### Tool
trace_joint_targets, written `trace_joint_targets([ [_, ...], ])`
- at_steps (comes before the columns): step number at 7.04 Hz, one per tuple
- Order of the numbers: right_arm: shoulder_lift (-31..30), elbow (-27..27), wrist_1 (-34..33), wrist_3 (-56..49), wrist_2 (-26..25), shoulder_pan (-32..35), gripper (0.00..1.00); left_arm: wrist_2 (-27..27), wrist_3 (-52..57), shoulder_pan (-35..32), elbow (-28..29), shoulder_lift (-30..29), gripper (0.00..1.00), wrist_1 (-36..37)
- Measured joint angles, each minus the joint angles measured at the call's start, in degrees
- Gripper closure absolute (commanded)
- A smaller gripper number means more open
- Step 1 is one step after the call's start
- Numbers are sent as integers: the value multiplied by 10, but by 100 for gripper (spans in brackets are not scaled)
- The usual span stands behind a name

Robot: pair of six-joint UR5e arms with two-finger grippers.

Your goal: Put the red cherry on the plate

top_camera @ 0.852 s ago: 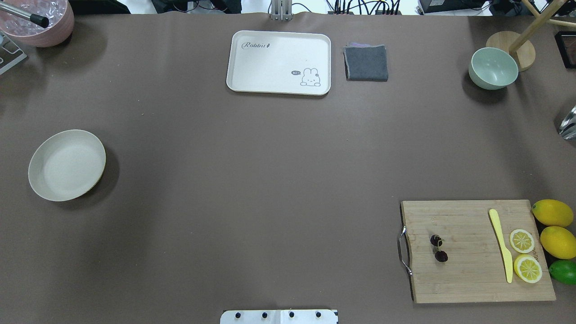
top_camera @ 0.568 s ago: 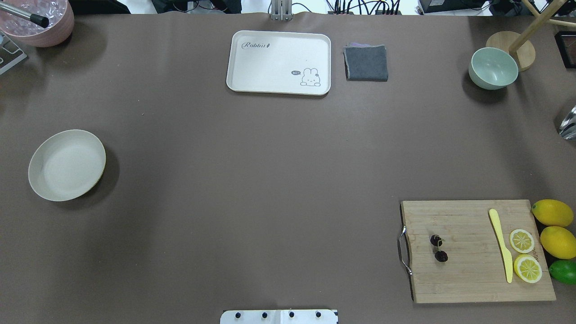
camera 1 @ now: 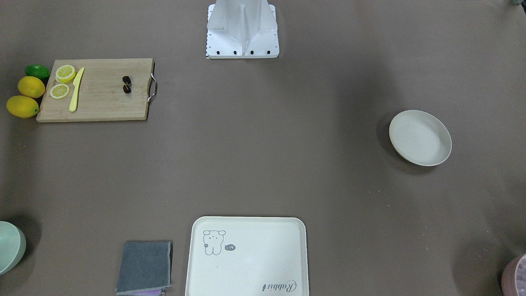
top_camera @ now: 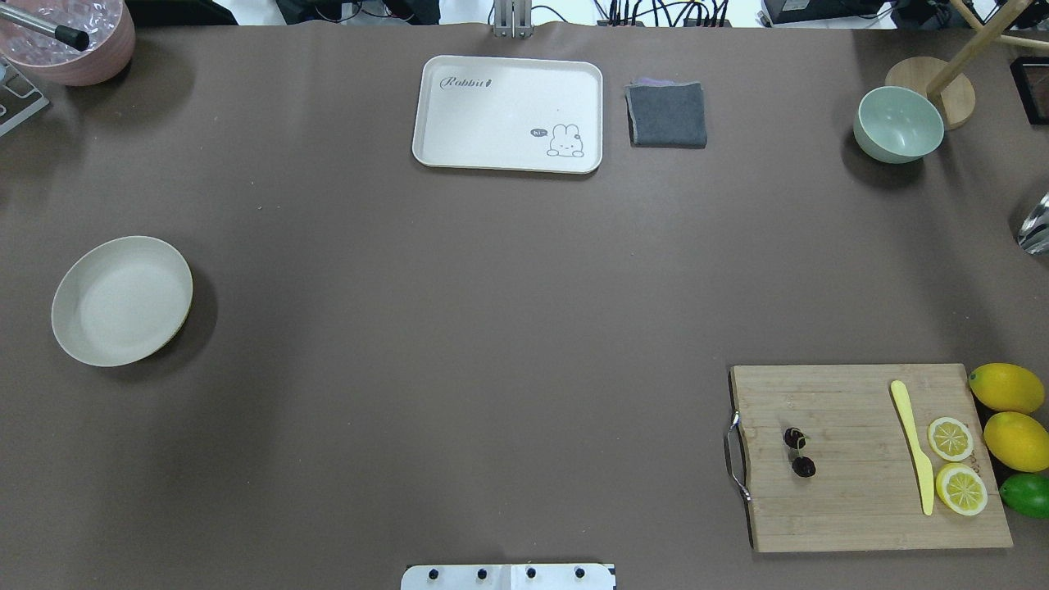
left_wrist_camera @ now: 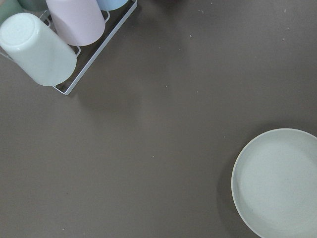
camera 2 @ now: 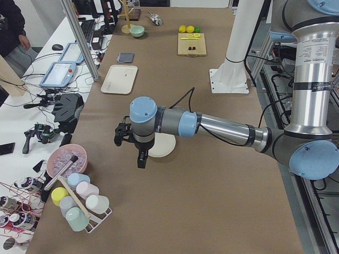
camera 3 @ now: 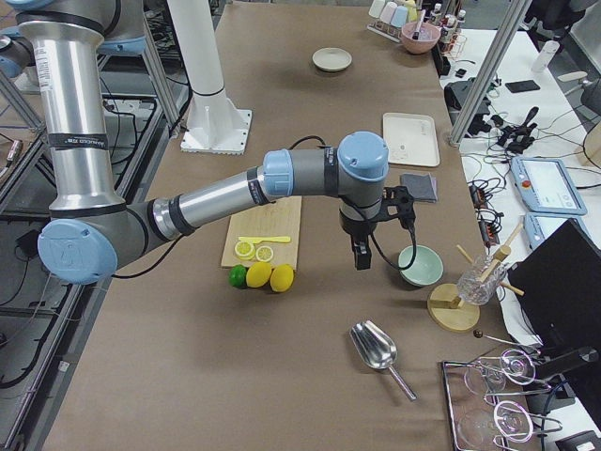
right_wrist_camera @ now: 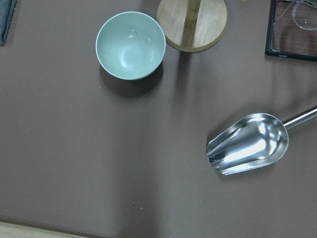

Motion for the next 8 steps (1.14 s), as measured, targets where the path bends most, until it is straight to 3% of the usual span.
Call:
trace_joint_targets([
  [4, 0, 1, 0, 1, -7, 1, 0, -71, -36, 12, 27, -9, 3, -21],
  [8, -9, 7, 0, 0, -12, 6, 0, -75, -155, 70, 146, -37, 3, -216],
])
